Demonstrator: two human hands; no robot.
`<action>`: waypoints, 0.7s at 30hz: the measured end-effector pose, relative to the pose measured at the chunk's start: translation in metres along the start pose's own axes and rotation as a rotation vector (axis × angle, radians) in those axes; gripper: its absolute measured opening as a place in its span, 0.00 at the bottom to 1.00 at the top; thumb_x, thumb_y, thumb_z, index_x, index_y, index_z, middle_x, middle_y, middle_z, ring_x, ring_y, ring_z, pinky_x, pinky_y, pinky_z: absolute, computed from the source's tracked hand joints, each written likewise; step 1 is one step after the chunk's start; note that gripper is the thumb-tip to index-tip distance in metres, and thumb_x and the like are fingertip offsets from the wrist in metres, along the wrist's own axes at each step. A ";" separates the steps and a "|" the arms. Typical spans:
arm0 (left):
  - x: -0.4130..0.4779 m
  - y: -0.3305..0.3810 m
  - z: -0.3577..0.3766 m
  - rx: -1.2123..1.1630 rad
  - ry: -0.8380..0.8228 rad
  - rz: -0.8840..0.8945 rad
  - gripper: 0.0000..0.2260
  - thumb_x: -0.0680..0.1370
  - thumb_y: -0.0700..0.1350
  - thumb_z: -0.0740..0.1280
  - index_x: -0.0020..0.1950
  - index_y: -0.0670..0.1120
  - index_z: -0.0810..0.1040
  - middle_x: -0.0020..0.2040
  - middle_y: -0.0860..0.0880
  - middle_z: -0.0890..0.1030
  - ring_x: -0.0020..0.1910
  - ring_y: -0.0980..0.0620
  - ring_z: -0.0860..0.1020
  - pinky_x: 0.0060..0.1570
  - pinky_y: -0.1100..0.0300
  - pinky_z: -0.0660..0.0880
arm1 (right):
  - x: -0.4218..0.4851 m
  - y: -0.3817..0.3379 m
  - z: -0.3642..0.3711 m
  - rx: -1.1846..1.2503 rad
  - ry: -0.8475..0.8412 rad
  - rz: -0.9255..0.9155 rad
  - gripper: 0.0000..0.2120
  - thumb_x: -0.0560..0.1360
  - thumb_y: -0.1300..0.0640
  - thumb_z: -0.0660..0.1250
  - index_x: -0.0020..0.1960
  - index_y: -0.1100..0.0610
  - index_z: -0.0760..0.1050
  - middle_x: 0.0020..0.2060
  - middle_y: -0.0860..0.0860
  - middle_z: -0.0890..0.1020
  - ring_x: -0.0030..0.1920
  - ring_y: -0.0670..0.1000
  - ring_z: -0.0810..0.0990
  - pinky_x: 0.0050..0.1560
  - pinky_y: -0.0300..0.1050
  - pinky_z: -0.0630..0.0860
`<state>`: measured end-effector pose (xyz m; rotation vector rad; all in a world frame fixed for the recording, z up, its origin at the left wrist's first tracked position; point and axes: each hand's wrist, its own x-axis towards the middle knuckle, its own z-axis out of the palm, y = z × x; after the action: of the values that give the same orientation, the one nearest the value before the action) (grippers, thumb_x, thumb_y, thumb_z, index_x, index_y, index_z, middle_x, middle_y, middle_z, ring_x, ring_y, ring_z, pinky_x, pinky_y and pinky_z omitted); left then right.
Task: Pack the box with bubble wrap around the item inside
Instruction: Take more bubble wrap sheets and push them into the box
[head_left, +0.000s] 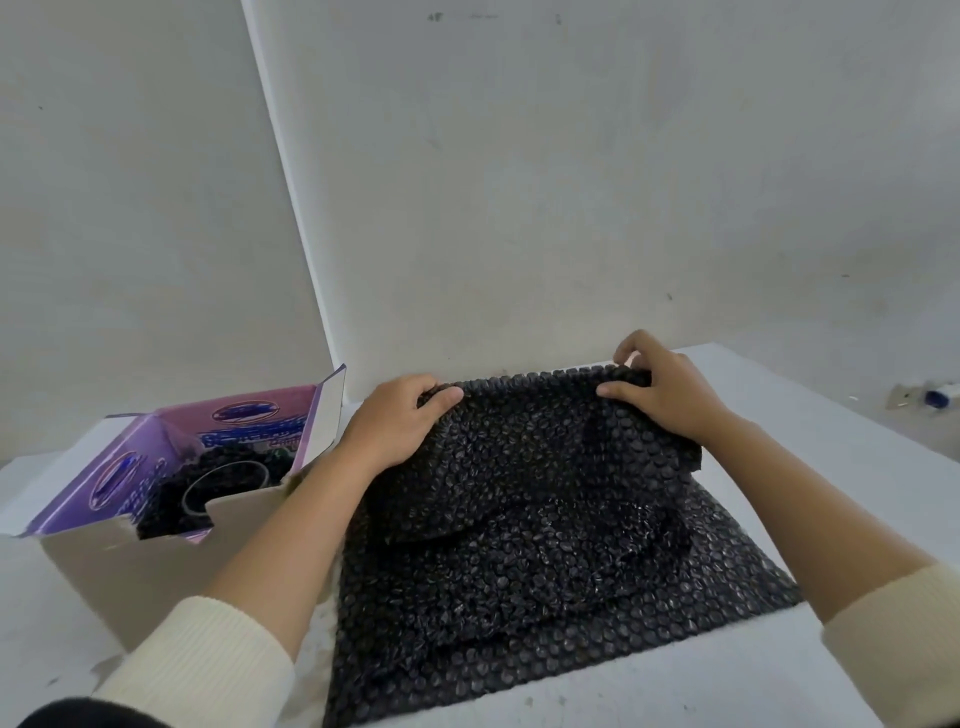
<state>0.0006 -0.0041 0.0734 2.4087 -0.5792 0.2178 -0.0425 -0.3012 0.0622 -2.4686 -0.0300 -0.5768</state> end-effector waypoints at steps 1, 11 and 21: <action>0.000 0.002 -0.002 -0.014 0.014 0.001 0.14 0.77 0.57 0.60 0.39 0.49 0.72 0.37 0.52 0.76 0.41 0.51 0.74 0.40 0.56 0.68 | 0.001 -0.002 -0.004 0.029 -0.014 -0.009 0.18 0.71 0.49 0.71 0.52 0.52 0.65 0.48 0.53 0.75 0.50 0.54 0.74 0.49 0.47 0.67; -0.006 0.021 -0.018 -0.225 0.052 0.118 0.04 0.75 0.50 0.67 0.41 0.59 0.77 0.45 0.55 0.79 0.52 0.53 0.76 0.53 0.59 0.67 | -0.004 -0.011 -0.021 0.269 -0.191 -0.061 0.07 0.71 0.62 0.71 0.43 0.51 0.80 0.43 0.46 0.83 0.43 0.38 0.79 0.52 0.37 0.70; -0.017 0.036 -0.031 0.426 -0.295 0.134 0.42 0.56 0.60 0.79 0.67 0.56 0.68 0.59 0.54 0.63 0.58 0.53 0.70 0.60 0.55 0.72 | -0.017 -0.021 -0.012 -0.231 -0.403 0.014 0.48 0.43 0.28 0.70 0.61 0.42 0.68 0.60 0.42 0.71 0.62 0.48 0.67 0.69 0.52 0.52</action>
<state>-0.0318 -0.0041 0.1126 2.8410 -0.9066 0.0419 -0.0660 -0.2888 0.0762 -2.7695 -0.1105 -0.0699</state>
